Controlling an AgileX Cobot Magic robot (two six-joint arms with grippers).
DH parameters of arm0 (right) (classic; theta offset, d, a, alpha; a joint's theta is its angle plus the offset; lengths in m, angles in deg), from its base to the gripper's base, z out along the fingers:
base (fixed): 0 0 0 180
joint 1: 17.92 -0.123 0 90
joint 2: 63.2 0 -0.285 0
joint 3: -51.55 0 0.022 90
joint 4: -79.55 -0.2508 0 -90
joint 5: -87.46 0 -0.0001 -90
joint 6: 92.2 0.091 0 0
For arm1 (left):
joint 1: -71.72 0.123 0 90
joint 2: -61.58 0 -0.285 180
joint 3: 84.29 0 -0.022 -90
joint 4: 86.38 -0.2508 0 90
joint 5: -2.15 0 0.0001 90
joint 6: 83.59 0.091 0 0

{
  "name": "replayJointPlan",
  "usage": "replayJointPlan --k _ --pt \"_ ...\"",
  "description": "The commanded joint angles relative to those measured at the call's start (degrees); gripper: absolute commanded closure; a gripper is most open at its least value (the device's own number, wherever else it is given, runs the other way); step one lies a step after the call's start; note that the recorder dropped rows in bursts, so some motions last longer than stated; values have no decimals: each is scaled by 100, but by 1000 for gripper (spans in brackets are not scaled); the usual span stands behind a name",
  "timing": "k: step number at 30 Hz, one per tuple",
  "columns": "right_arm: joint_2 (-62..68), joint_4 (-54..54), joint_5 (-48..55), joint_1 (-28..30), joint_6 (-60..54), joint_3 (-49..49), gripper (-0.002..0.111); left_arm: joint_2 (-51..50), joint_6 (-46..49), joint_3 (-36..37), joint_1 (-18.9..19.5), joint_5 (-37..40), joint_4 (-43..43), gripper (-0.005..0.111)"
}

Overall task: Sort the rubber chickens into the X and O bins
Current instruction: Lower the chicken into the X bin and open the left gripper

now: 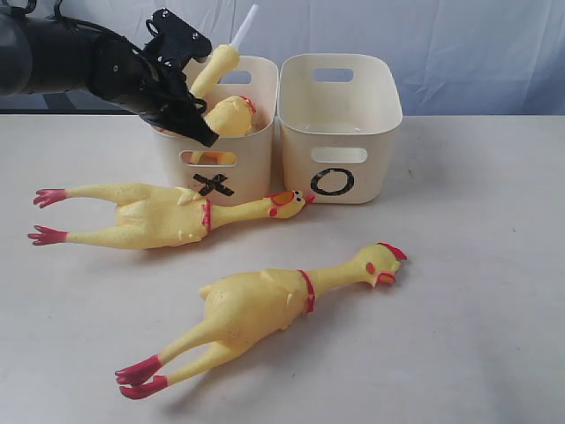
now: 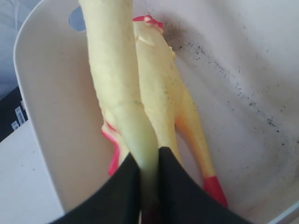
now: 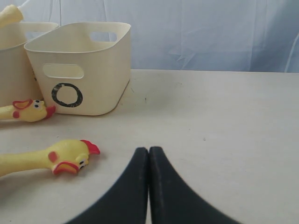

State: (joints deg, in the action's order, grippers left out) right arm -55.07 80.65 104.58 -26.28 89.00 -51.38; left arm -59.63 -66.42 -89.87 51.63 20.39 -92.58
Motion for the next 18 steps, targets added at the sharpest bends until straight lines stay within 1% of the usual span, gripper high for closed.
replayJointPlan --k 1,4,7,13,18 --pt "-35 28 -51 36 -8 15 108 -27 -14 -43 13 -33 -11 85" --pt "-35 28 -51 36 -8 15 108 -27 -14 -43 13 -45 -11 76" --pt "-35 28 -51 36 -8 15 108 -27 -14 -43 13 -52 -24 71" --pt "-35 28 -51 36 -8 15 108 -27 -14 -43 13 -96 -24 68" --pt "-35 28 -51 36 -8 15 108 -3 -14 -57 13 -128 -24 67"
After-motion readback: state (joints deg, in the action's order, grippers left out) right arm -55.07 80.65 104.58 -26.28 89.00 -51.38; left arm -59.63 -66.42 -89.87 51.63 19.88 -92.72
